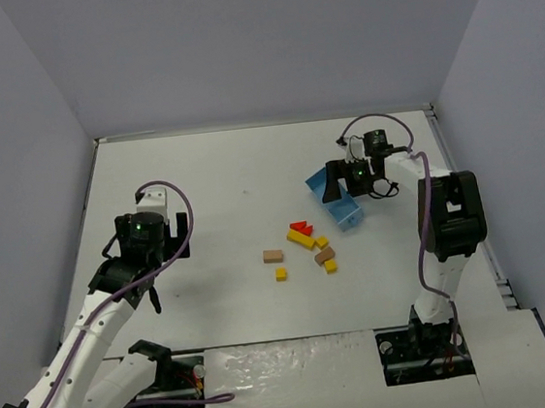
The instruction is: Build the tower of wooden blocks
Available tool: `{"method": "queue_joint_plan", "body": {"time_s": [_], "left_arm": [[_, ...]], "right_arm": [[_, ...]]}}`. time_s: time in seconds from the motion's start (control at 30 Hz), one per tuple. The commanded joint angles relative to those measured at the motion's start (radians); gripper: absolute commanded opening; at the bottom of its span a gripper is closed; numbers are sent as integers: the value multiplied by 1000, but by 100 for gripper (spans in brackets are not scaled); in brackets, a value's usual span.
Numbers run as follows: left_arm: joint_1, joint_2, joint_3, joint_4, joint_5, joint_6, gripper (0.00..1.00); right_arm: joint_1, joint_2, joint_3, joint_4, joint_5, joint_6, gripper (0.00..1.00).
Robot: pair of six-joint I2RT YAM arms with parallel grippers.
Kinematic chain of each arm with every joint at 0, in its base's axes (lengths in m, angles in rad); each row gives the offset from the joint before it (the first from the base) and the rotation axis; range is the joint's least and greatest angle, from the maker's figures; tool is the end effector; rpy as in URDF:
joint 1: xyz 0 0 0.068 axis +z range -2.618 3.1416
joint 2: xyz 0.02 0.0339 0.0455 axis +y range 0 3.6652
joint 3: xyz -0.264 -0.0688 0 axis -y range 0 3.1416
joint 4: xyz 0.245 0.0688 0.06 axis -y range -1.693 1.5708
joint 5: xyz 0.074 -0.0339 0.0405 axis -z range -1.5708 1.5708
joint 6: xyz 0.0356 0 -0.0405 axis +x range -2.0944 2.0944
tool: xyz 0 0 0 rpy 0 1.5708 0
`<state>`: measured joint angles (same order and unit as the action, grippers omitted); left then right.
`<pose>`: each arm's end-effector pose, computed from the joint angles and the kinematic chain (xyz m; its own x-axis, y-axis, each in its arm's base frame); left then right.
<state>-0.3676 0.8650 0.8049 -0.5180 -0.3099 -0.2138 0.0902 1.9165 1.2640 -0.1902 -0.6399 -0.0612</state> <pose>0.1787 -0.0572 0.3006 -0.5204 -0.0161 -0.8538 -0.0066 0.9999 -0.0148 0.4052 0.0580 0.1842 -0.7134 -0.1138 -0.6915 -0.5126 0.7576 0.4042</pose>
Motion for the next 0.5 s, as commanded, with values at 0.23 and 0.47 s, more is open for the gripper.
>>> {"method": "queue_joint_plan", "body": {"time_s": [0.23, 0.47], "left_arm": [[-2, 6, 63, 32, 0, -12, 97], [-2, 3, 62, 32, -1, -10, 97]], "right_arm": [[29, -287, 54, 1, 466, -5, 100], [154, -394, -19, -6, 468, -11, 79]]}}
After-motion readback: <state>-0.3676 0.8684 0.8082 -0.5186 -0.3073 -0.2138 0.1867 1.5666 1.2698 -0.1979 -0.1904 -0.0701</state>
